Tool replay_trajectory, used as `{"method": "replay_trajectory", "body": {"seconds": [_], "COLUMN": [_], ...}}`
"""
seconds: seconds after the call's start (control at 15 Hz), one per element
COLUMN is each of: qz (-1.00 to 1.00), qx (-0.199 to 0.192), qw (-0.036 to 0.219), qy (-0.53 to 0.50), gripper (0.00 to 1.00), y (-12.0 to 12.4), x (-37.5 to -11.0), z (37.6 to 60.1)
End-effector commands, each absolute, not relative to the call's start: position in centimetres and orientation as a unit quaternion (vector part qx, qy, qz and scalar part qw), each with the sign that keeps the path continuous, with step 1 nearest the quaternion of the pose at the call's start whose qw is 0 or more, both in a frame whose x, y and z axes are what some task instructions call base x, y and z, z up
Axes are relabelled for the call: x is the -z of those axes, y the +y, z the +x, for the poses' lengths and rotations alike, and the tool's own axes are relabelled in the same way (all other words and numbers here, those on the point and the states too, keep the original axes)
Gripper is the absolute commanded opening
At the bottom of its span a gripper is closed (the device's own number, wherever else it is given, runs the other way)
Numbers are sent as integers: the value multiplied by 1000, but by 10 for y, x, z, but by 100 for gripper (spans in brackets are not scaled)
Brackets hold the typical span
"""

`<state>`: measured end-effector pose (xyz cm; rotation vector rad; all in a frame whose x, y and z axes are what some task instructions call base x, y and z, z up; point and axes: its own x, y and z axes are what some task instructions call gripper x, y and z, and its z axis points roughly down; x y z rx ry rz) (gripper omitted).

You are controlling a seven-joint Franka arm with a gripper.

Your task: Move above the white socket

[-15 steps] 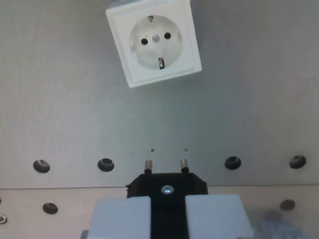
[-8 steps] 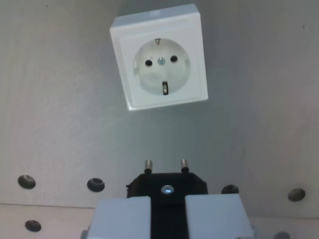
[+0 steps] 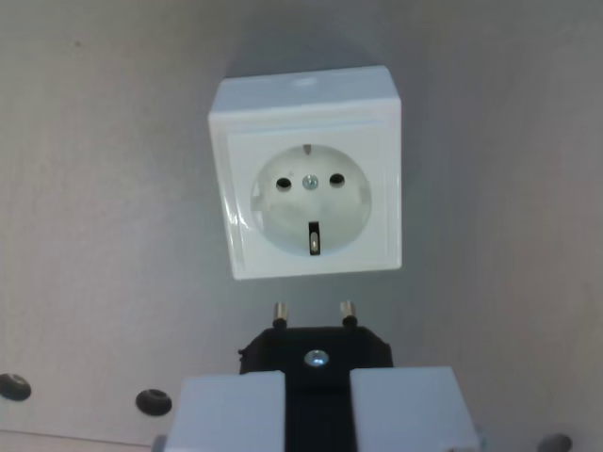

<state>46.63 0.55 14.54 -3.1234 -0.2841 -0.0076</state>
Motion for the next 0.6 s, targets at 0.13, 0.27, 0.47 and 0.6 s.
{"method": "replay_trajectory", "body": {"seconds": [0.13, 0.27, 0.47, 0.6], "qz": [-988, -988, -988, -988], "qx": [4, 4, 3, 2], "qw": [-10, -10, -10, -11], "qy": [-151, -154, -156, -155], "gripper": [0, 0, 0, 0], "y": [5, 5, 6, 6], "x": [-135, -130, -123, -119], "z": [476, 478, 481, 482]}}
